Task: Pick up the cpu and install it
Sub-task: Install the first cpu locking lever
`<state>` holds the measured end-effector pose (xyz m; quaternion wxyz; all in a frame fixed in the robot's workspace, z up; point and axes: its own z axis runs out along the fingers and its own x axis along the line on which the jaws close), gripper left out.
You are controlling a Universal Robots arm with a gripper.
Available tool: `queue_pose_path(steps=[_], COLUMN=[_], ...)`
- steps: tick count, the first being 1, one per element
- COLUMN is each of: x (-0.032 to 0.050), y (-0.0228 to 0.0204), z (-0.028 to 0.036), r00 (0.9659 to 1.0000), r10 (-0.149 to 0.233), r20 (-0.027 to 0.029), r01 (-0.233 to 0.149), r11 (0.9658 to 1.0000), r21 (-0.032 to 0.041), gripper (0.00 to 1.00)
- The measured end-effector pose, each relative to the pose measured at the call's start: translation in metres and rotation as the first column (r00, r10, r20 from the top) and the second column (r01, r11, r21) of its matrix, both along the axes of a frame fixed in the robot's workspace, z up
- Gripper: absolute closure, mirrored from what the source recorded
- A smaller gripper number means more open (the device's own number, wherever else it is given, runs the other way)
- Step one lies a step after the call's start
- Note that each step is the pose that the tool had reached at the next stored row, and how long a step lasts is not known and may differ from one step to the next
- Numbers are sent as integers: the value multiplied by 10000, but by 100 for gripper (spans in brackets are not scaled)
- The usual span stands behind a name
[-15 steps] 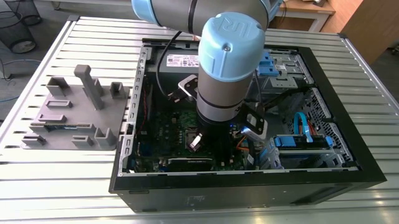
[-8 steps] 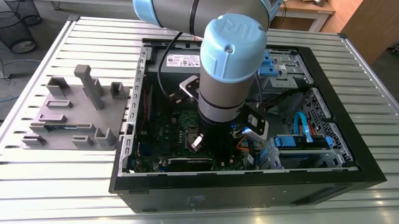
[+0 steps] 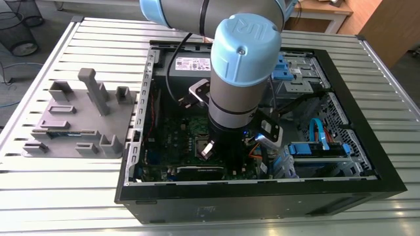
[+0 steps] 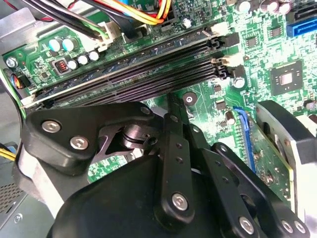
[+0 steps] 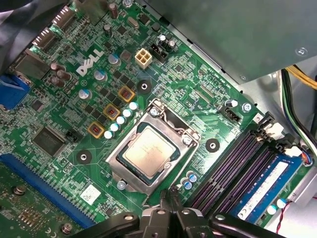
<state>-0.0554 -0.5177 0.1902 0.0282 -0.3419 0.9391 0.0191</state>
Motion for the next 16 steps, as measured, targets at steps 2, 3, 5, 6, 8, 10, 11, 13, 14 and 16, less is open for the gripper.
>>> queue_pose_path(steps=[2, 3, 5, 6, 8, 10, 11, 13, 14, 16], x=[0, 0, 0, 0, 0, 0, 0, -1, -1, -1], y=[0, 0, -1, -6, -15, -19, -20, -23, -23, -23], z=[20, 26, 26, 26, 25, 13, 7, -6, -12, -25], r00=[10000, 10000, 10000, 10000, 10000, 10000, 10000, 10000, 10000, 9999], r10=[-1, -1, -1, -1, -2, -2, -2, -2, -3, -3], r20=[0, 0, 0, 0, 1, 16, 27, 56, 71, 100], r01=[1, 1, 1, 1, 2, 2, 2, 2, 3, 3], r11=[10000, 10000, 10000, 10000, 10000, 10000, 10000, 10000, 10000, 10000], r21=[3, 5, 9, 9, 7, 8, 4, -2, -3, 1], gripper=[89, 89, 89, 89, 89, 89, 89, 89, 89, 89])
